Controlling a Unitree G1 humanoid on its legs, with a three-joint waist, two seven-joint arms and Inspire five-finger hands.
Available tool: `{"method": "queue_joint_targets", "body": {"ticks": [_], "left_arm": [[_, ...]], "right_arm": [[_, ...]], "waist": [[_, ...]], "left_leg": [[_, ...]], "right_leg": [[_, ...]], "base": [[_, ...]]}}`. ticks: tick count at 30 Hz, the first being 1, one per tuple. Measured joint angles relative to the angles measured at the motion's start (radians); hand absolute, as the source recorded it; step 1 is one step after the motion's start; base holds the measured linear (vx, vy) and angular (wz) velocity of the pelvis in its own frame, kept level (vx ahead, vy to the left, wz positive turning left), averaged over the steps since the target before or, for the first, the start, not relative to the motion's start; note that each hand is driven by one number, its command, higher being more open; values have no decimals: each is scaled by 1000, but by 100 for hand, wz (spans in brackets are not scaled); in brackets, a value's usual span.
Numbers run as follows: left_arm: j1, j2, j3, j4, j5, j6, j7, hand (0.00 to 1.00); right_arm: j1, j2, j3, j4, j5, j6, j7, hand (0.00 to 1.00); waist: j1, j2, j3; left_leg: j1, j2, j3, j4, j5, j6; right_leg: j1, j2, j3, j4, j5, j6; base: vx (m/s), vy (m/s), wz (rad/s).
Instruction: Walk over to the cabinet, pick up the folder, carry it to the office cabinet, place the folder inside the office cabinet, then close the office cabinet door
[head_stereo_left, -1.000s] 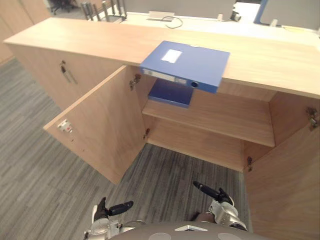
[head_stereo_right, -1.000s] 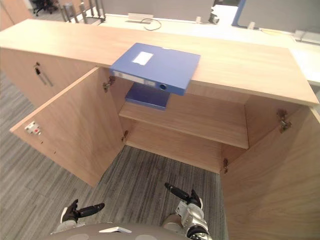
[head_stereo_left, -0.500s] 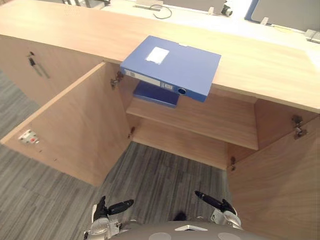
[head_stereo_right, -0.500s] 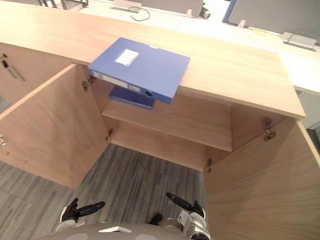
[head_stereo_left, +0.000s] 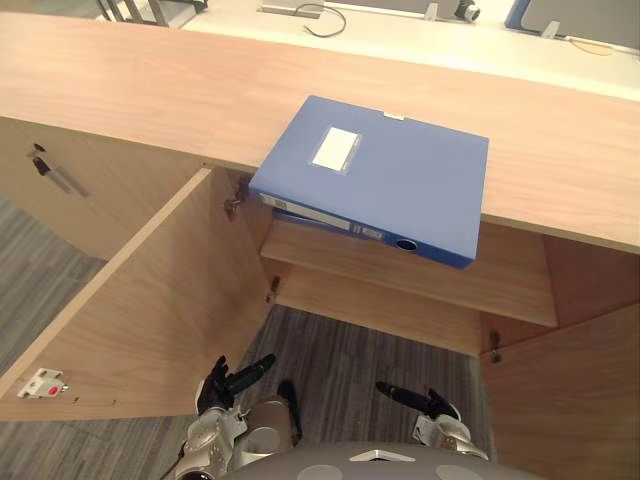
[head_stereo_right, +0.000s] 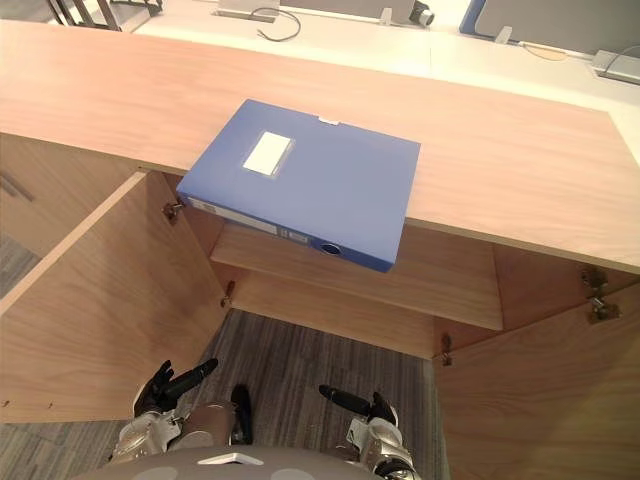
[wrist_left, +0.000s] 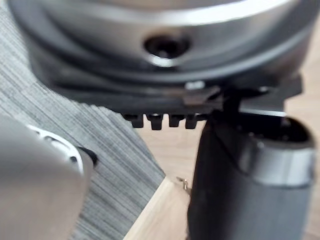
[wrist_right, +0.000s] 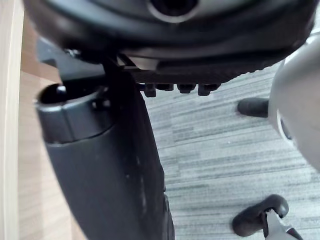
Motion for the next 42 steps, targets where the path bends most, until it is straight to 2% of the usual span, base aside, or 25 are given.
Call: {"method": "queue_joint_targets", "body": {"ticks": [3, 6, 13, 20, 21, 23, 27, 28, 29, 33, 34, 36, 37, 38, 42], "left_arm": [[91, -13, -84, -225, -33, 11, -3, 100], [131, -22, -126, -378, -32, 11, -14, 100], [154, -21, -130, -542, -1, 12, -40, 100], [232, -45, -96, -665, 98, 12, -32, 100], [239, -57, -94, -678, 128, 15, -26, 100], [270, -93, -87, -770, 188, 16, 7, 100], [322, -149, -77, -918, 308, 15, 66, 100], [341, -159, -73, -966, 367, 8, 110, 100], [359, -160, -54, -1047, 518, -9, 247, 100], [386, -172, -86, -1097, 564, -12, 318, 100], [386, -171, -99, -1101, 564, -12, 328, 100], [384, -132, -197, -1149, 579, -12, 372, 100], [374, -76, -337, -1259, 704, -57, 414, 100], [357, -67, -348, -1269, 733, -77, 424, 100], [312, -27, -359, -1269, 793, -80, 448, 100]], "right_arm": [[3, -12, 21, -25, -51, 15, 7, 100], [18, -17, 54, -44, -83, 32, 9, 100], [40, -12, 91, -90, -119, 42, 14, 100], [39, 26, 99, -105, -121, 48, 13, 100], [41, 29, 97, -104, -121, 49, 14, 100], [45, 36, 84, -103, -121, 50, 13, 100], [70, 43, 42, -102, -120, 51, 0, 100], [77, 44, 33, -102, -120, 50, -13, 100], [78, 47, 29, -99, -118, 46, -47, 100], [73, 59, 31, -92, -117, 36, -57, 100], [72, 61, 38, -87, -117, 35, -58, 100], [62, 60, 42, -59, -118, 35, -79, 100], [22, 59, 57, 10, -126, 36, -99, 100], [11, 55, 78, 29, -150, 36, -98, 100], [3, 50, 110, 83, -159, 35, -99, 100]], "waist": [[-2, 14, -8], [0, 17, -11], [6, 11, -16], [32, 14, -27], [34, 10, -32], [52, -1, -43], [57, -15, -59], [60, -17, -60], [88, -19, -63], [96, -15, -71], [99, -13, -74], [101, -6, -86], [109, 3, -100], [107, 9, -107], [105, 14, -136]], "left_leg": [[73, -41, -2, -228, 121, -1], [105, -50, -7, -321, 176, 3], [108, -53, -1, -324, 178, 6], [105, -57, -19, -324, 178, 6], [102, -58, -23, -322, 181, 6], [93, -59, -29, -320, 183, 5], [85, -68, -65, -320, 187, 7], [85, -68, -75, -320, 187, 8], [85, -69, -98, -321, 175, 12], [84, -74, -100, -321, 182, 15], [82, -75, -101, -321, 186, 14], [66, -75, -126, -321, 204, 17], [53, -70, -149, -321, 222, 18], [53, -66, -148, -321, 227, 12], [53, -58, -146, -321, 233, 15]], "right_leg": [[-27, -12, -3, -5, -2, -1], [-31, -4, -3, -14, -1, 0], [-29, -5, 1, -18, -5, -4], [-19, -5, -22, -18, -16, 10], [-17, -5, -27, -17, -10, 22], [-19, -3, -33, -17, -7, 25], [-4, -5, -83, -2, -4, 28], [-3, -6, -91, 12, -4, 27], [1, -8, -124, 37, -5, 26], [11, -8, -156, 32, -31, 12], [12, -8, -164, 32, -36, 15], [12, -5, -195, 33, -43, 21], [16, 11, -213, 26, -44, 20], [16, 16, -207, 18, -41, 20], [16, 33, -189, -1, -32, 21]], "base": [[-61, -28, 4], [-65, -12, 2], [-31, 9, -1], [6, -8, 7], [38, -30, 17], [35, -24, 13], [7, -10, 29], [-86, 16, 48], [-123, 28, 41], [-112, 8, 17], [-100, -2, 24], [-115, 2, 50], [-160, 5, 43], [-141, 1, 23], [-28, -16, -10]]}}
